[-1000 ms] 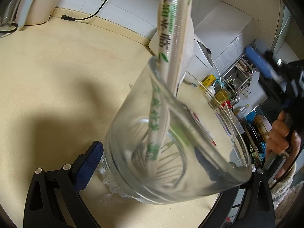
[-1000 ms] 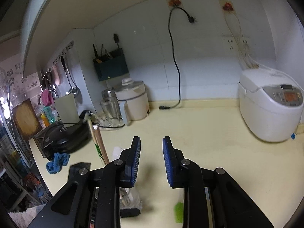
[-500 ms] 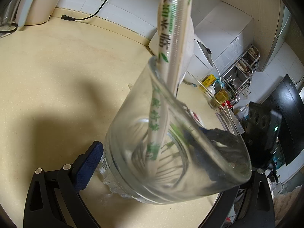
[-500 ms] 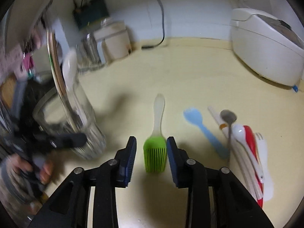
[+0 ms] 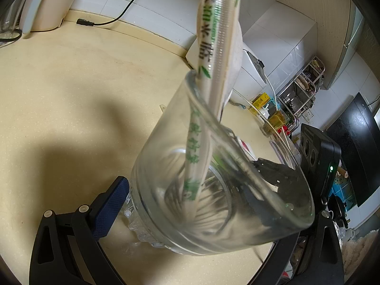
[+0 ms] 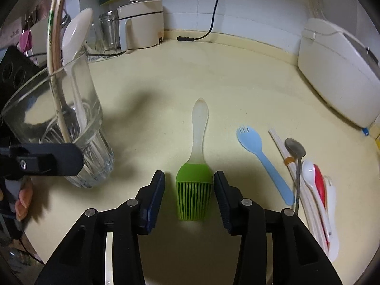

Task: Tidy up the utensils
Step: 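Lift the green brush with the right gripper and carry toward the glass, then lower the green brush handle-first into the glass held by the left gripper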

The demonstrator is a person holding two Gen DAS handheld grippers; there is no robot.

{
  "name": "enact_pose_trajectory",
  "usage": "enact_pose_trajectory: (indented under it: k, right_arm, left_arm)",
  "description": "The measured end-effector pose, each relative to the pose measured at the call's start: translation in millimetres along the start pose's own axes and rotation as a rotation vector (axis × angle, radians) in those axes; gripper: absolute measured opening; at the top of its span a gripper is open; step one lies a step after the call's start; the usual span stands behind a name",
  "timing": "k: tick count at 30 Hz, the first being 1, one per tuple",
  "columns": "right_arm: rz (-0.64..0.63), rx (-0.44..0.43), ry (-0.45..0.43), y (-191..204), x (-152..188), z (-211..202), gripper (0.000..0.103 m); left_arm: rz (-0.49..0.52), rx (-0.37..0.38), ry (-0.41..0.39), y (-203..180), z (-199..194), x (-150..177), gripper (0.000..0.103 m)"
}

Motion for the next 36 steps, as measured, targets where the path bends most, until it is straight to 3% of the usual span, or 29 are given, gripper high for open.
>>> enact_pose_trajectory:
  k: [1, 3, 9, 16, 22, 30, 36]
  right_arm:
    - [-0.001, 0.002, 0.003, -0.5, -0.9, 0.7, 0.043]
    - [-0.006, 0.011, 0.006, -0.9, -3.0, 1.4, 0.032]
    - [0.079, -0.016, -0.024, -5.1, -3.1, -7.7, 0.031]
    - [0.21, -0.093, -0.165, -15.7, -28.2, -55.2, 0.031]
    - [0.233, -0.118, -0.266, -17.4, -48.8, -91.0, 0.031]
    - [0.174, -0.255, -0.394, 16.7, -79.9, -139.0, 0.031]
    - [0.083, -0.328, -0.391, 49.8, -76.8, -155.8, 0.031]
  left_arm:
    - [0.0, 0.0, 0.0, 0.0, 0.0, 0.0, 0.1]
    - [0.0, 0.0, 0.0, 0.0, -0.1, 0.0, 0.1]
    - [0.0, 0.0, 0.0, 0.0, 0.0, -0.1, 0.1]
    - [0.0, 0.0, 0.0, 0.0, 0.0, -0.1, 0.1]
    - [0.0, 0.0, 0.0, 0.0, 0.0, -0.1, 0.1]
    - [0.0, 0.0, 0.0, 0.0, -0.1, -0.2, 0.1]
    - [0.0, 0.0, 0.0, 0.0, -0.1, -0.2, 0.1]
Point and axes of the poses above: each gripper's, at about its wrist camera, not at the fingertips, and z roughly the way its jaws point, y to its left, x to its underside, the point moved 10 cm from there along z, roughly the way its jaws point, and after that the axes turned 8 degrees about -y, right-handed, at the moved point
